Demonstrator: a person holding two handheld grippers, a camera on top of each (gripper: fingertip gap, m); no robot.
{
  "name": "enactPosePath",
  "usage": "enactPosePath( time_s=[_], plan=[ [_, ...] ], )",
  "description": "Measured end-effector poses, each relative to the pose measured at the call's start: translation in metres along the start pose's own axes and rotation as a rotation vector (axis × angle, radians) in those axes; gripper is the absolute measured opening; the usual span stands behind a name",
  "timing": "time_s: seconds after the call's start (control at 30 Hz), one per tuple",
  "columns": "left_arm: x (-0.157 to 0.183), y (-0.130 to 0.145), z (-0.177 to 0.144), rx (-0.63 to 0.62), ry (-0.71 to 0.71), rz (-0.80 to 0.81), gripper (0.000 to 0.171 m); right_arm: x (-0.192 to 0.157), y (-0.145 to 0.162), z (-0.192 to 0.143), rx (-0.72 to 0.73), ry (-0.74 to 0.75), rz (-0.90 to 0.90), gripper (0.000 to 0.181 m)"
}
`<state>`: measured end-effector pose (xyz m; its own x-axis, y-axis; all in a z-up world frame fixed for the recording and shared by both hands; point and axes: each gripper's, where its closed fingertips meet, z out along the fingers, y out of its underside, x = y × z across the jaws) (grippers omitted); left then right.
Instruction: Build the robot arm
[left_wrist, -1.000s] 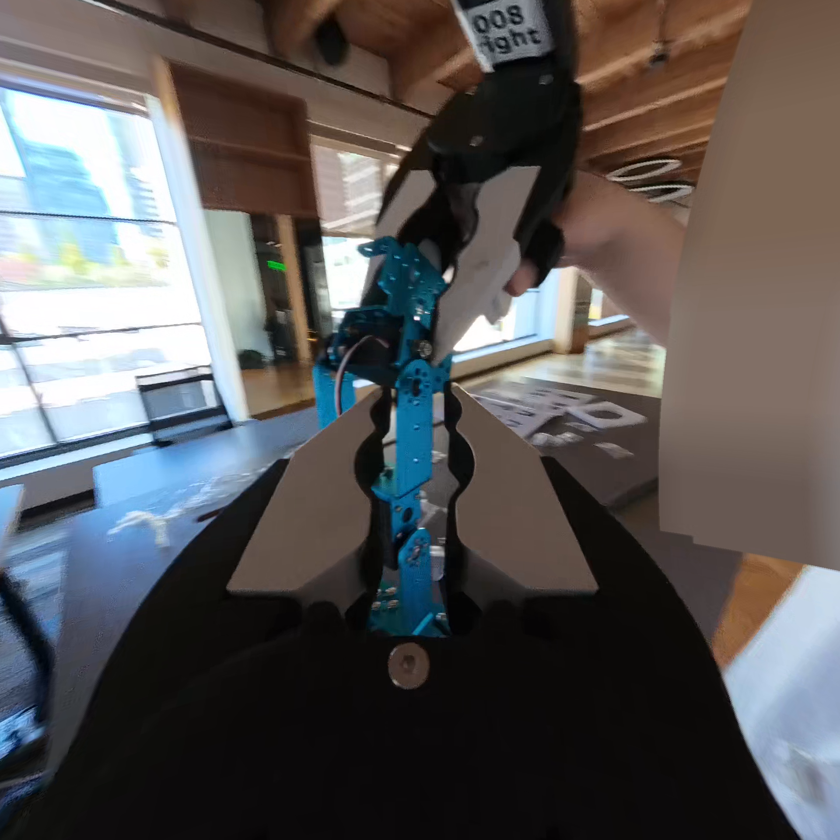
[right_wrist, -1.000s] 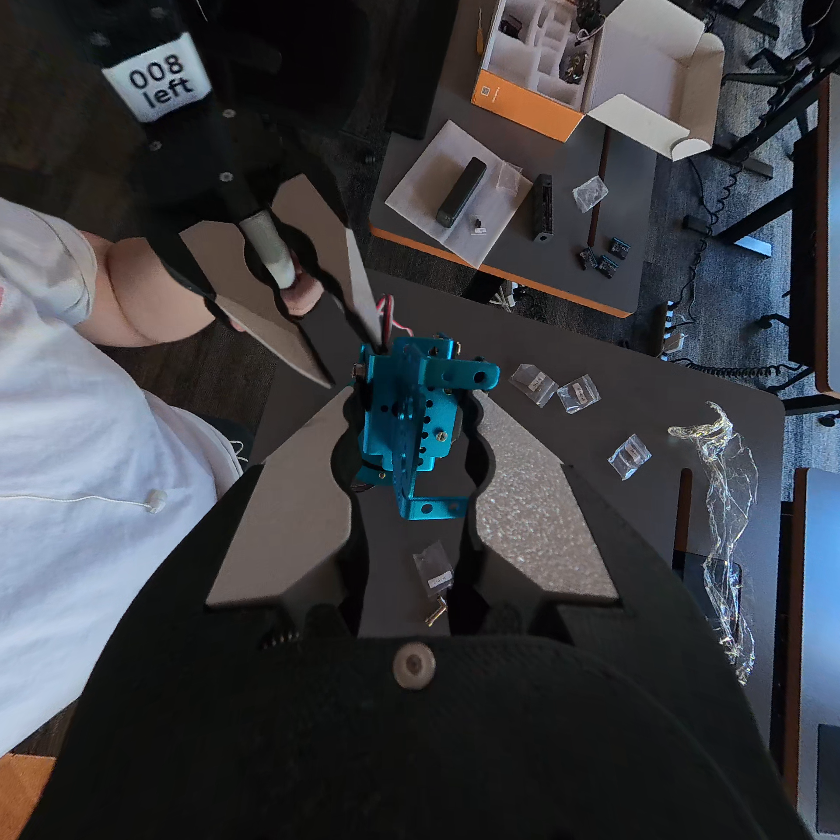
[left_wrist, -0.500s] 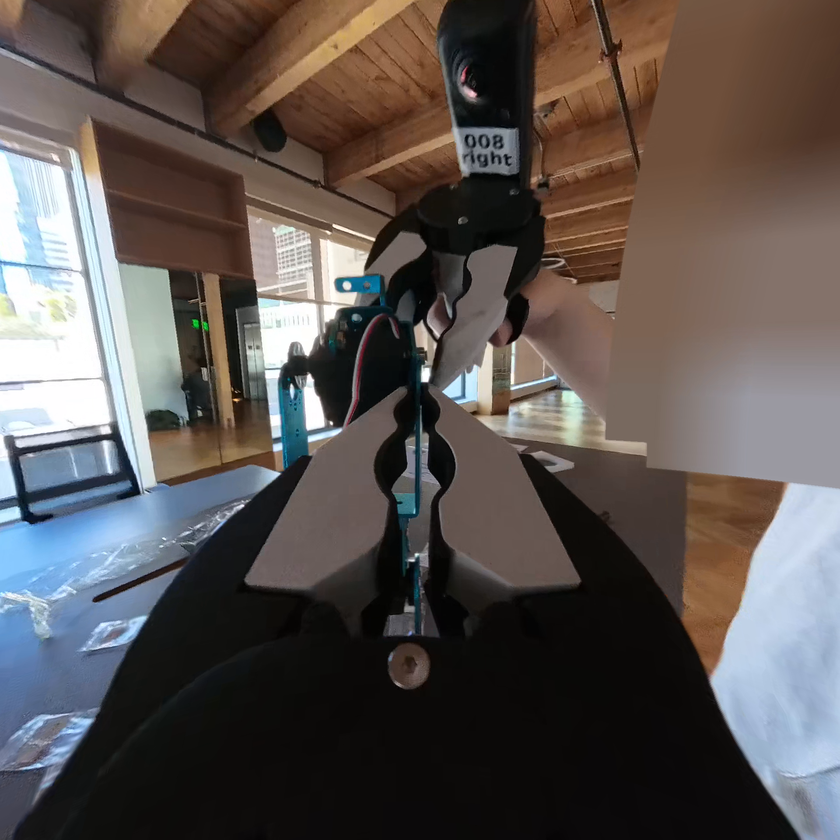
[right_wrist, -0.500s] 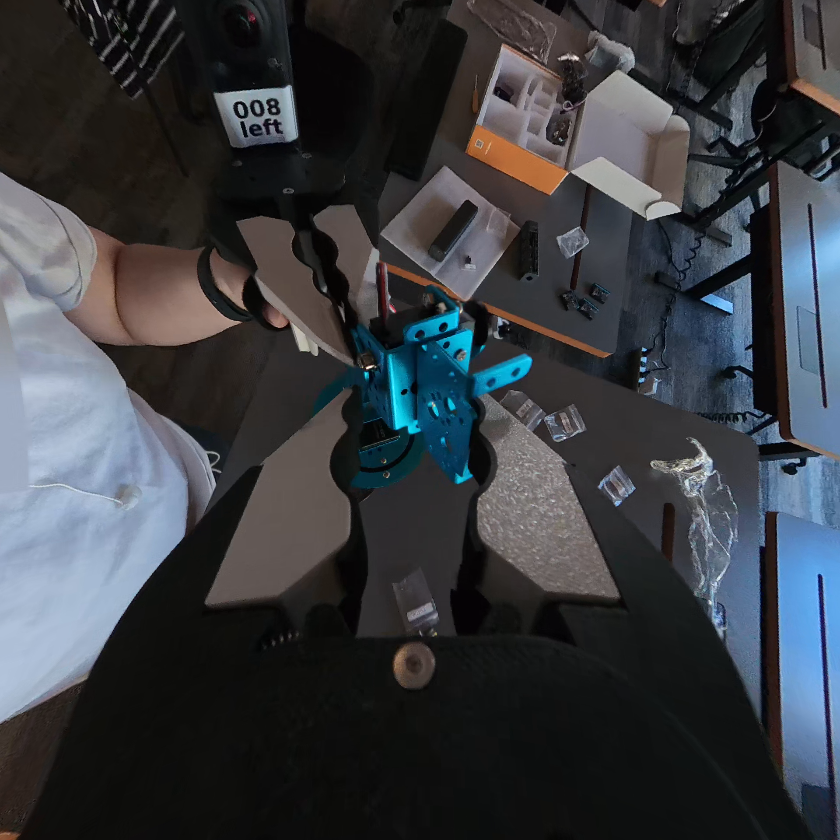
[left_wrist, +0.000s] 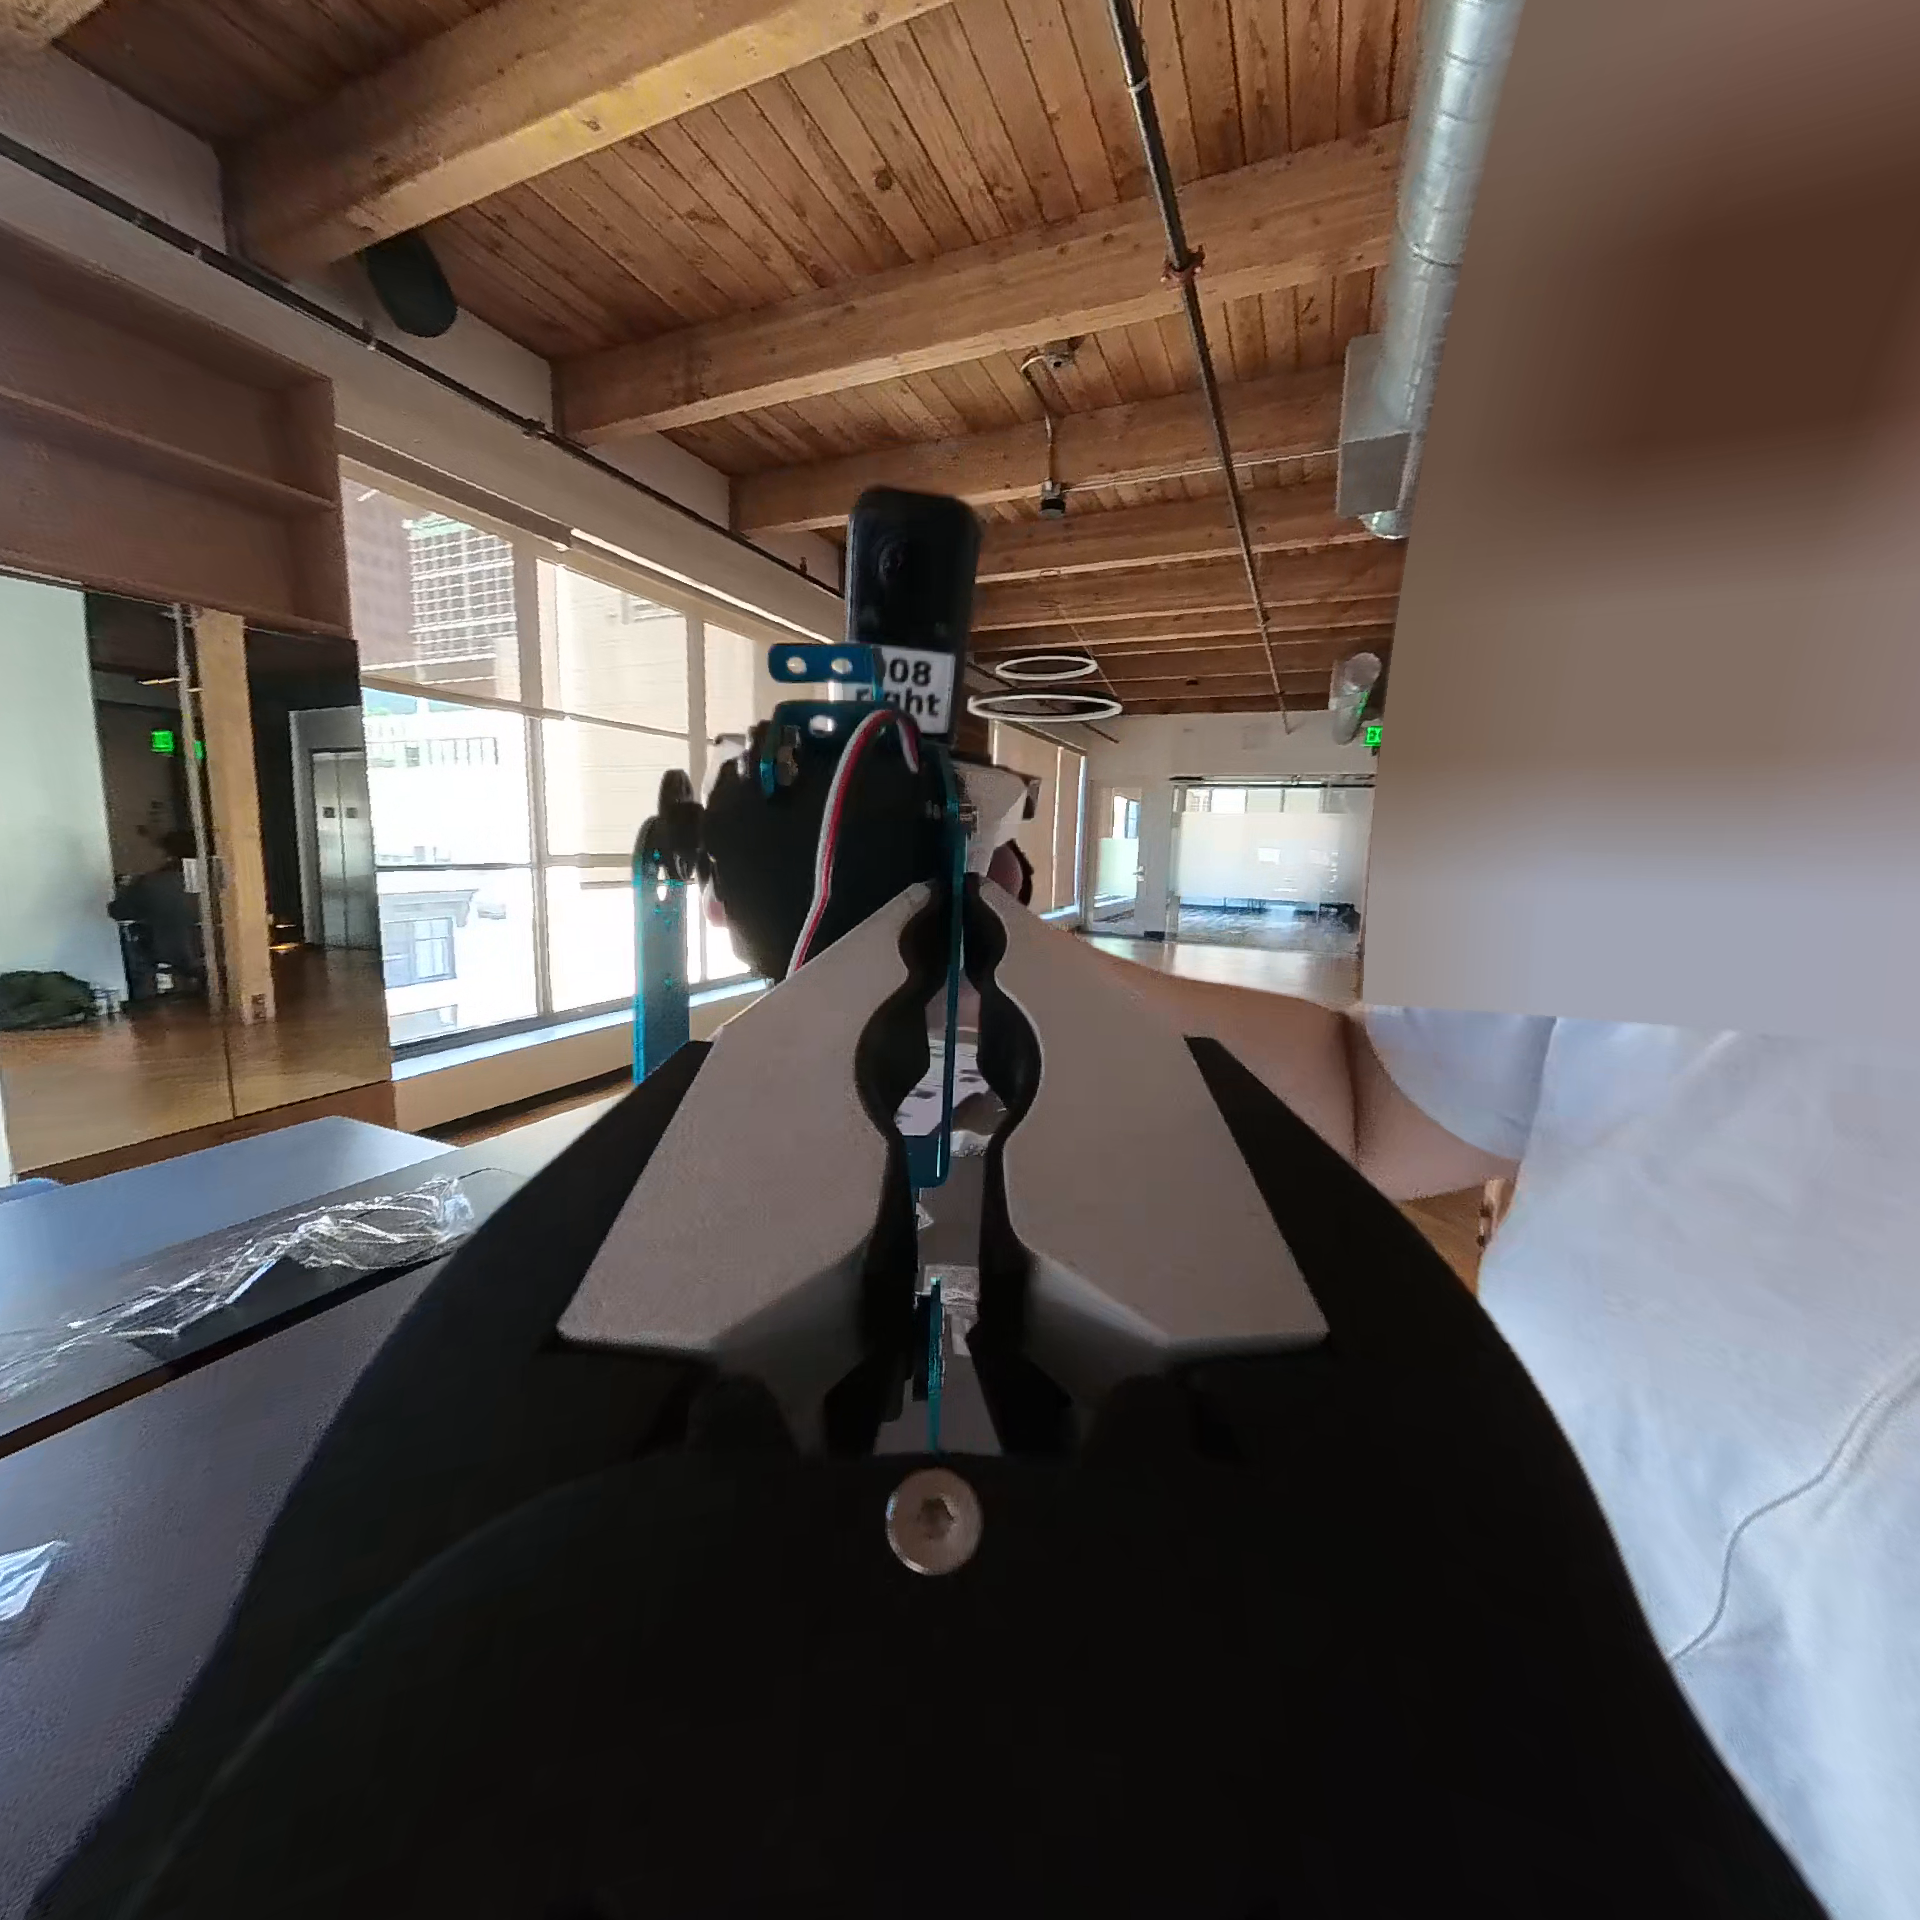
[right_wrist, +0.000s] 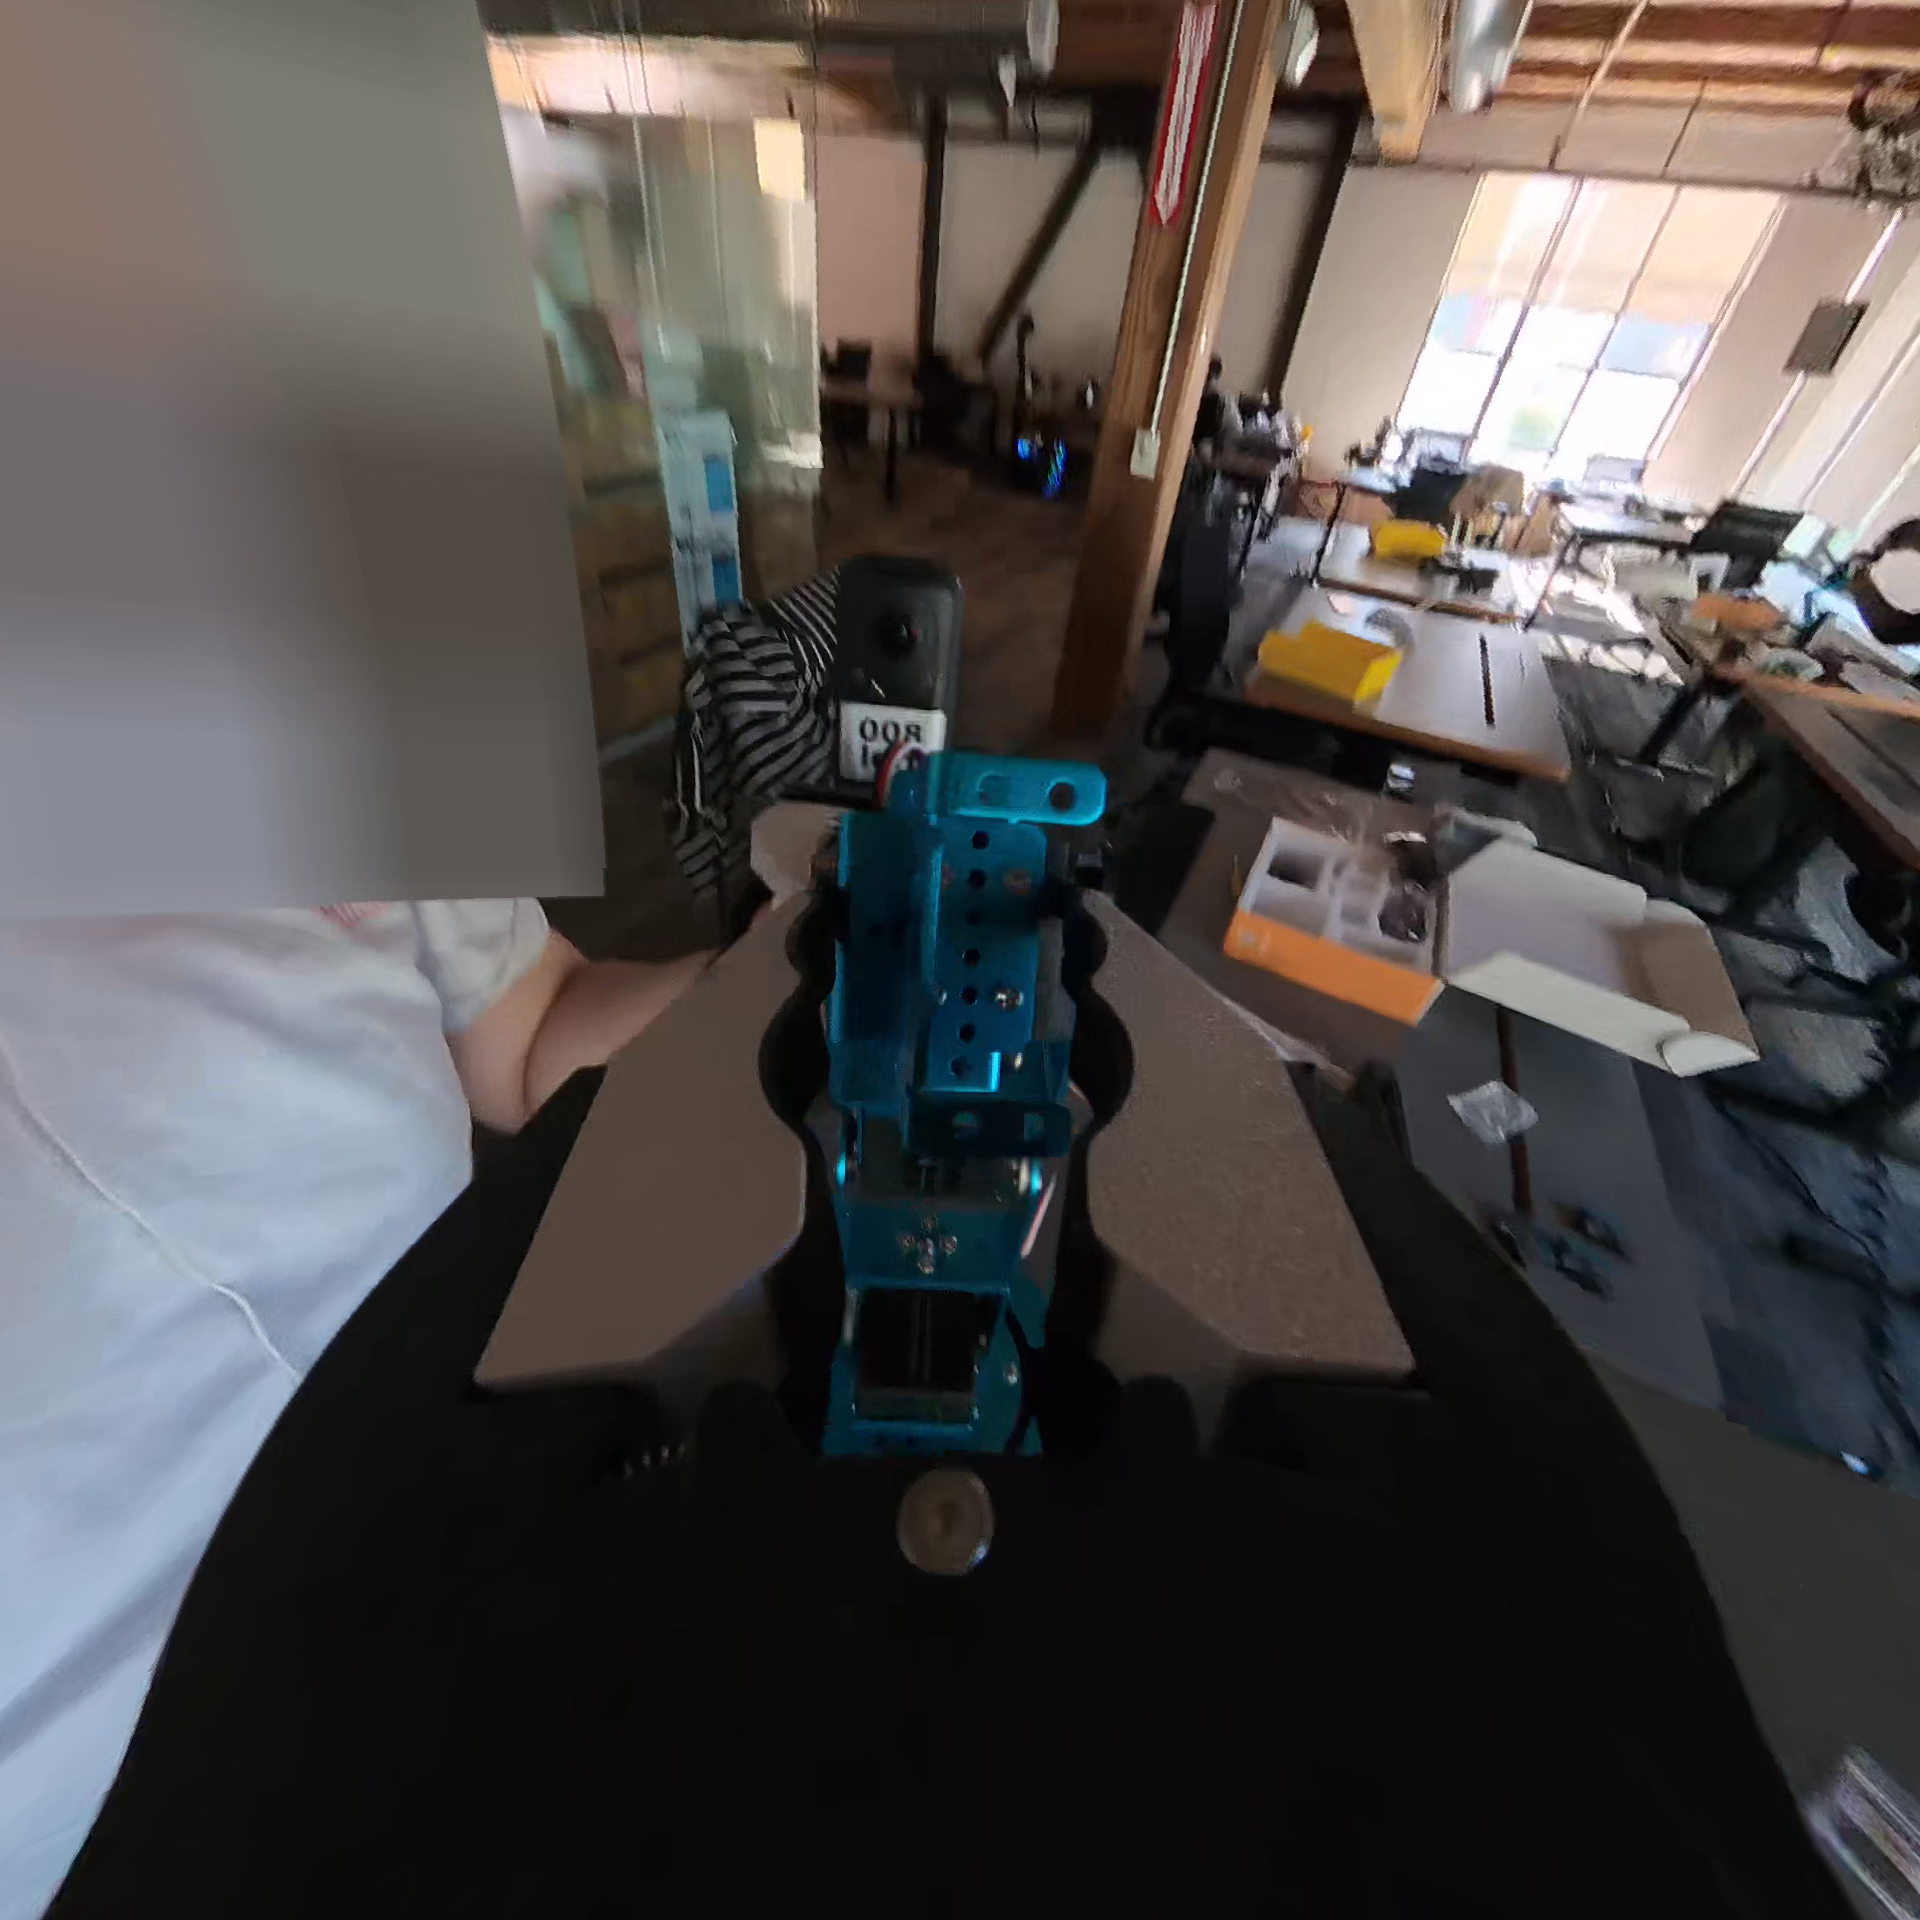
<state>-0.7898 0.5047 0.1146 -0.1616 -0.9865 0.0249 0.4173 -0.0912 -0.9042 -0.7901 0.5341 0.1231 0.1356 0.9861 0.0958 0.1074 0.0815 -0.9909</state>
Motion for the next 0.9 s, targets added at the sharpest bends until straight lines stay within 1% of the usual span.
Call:
enactPosePath(
  time_s=[0.17, 0.37, 0.57, 0.7, 0.9],
  plan=[
    [0.0025, 0.0001, -0.0008, -0.014, 0.017, 0.006, 0.0, -0.0029, -0.0013, 0.0012, 0.074, -0.023, 0.043, 0.044],
    [0.0038, 0.0011, 0.0006, -0.029, 0.071, -0.031, 0.0, -0.0031, 0.0003, 0.0006, 0.041, -0.023, 0.0, 0.045],
    [0.0043, 0.0027, 0.0011, -0.098, 0.055, 0.036, 0.0, -0.0032, 0.0015, -0.0005, -0.022, 0.036, -0.031, 0.044],
    [0.004, 0.0028, -0.0008, -0.154, 0.048, 0.129, 0.0, -0.0026, 0.0016, 0.0013, -0.021, 0.046, -0.005, 0.044],
    [0.0038, 0.004, -0.0004, -0.194, 0.056, 0.203, 0.0, -0.0013, 0.0027, 0.0003, -0.015, 0.062, 0.016, 0.044]
  ],
)
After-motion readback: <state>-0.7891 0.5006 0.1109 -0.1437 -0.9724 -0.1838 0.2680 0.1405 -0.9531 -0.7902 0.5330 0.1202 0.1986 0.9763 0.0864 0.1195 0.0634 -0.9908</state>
